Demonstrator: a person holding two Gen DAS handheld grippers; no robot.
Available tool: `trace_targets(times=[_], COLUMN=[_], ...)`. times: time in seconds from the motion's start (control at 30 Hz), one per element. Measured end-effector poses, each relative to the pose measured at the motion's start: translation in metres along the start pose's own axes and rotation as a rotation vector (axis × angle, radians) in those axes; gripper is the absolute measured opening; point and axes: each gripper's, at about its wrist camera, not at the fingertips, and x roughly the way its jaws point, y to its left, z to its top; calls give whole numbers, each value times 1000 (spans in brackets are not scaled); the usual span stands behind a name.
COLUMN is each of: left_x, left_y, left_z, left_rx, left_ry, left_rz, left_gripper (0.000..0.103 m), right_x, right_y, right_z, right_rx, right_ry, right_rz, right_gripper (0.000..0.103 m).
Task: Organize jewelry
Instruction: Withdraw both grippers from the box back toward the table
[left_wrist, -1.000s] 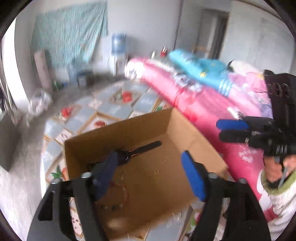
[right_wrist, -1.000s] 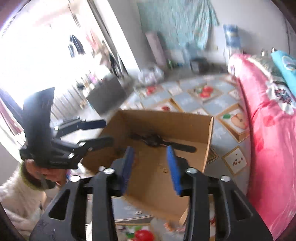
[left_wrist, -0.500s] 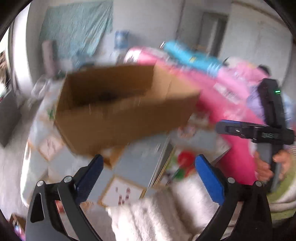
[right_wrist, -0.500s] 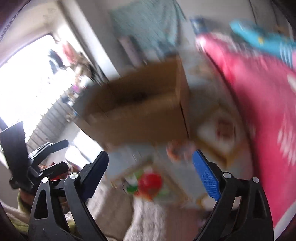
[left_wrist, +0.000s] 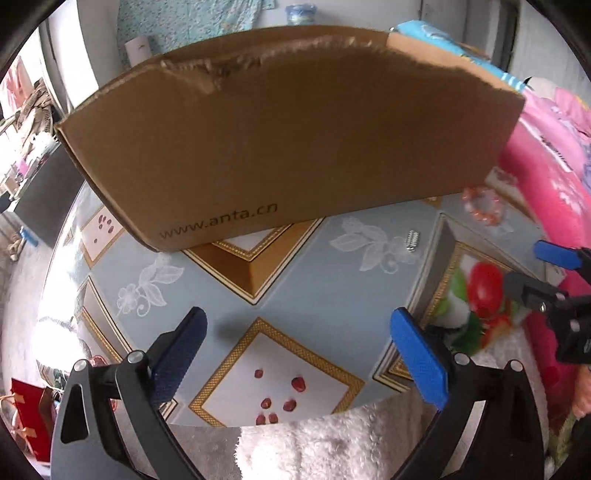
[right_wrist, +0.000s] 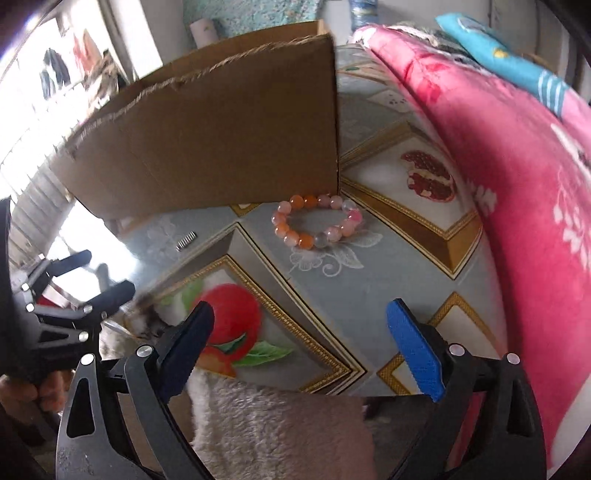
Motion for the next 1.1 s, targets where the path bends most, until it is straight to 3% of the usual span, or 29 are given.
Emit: trace_targets(times=[0.2, 0.47, 0.57, 0.93, 1.1], left_x=[5, 12, 5, 4, 4], left_y=[-5, -13, -7, -8, -8], left_z=[8, 19, 7, 6, 5], left_rx=[-50, -66, -69, -74, -72], left_ry=[10, -8, -10, -15, -21], left_rz=[7, 20, 21, 23, 22], left_gripper=[97, 97, 97, 97, 97], right_x=[4, 9, 13, 15, 4], right_y=[14, 9, 8, -1, 0], right_z=[-5, 0, 1, 2, 3], right_rx=[-70, -85, -112, -135, -127], right_ry=[22, 67, 65, 51, 16], right_rz=[-63, -40, -51, -13, 76], right_gripper=[95, 95, 95, 95, 95])
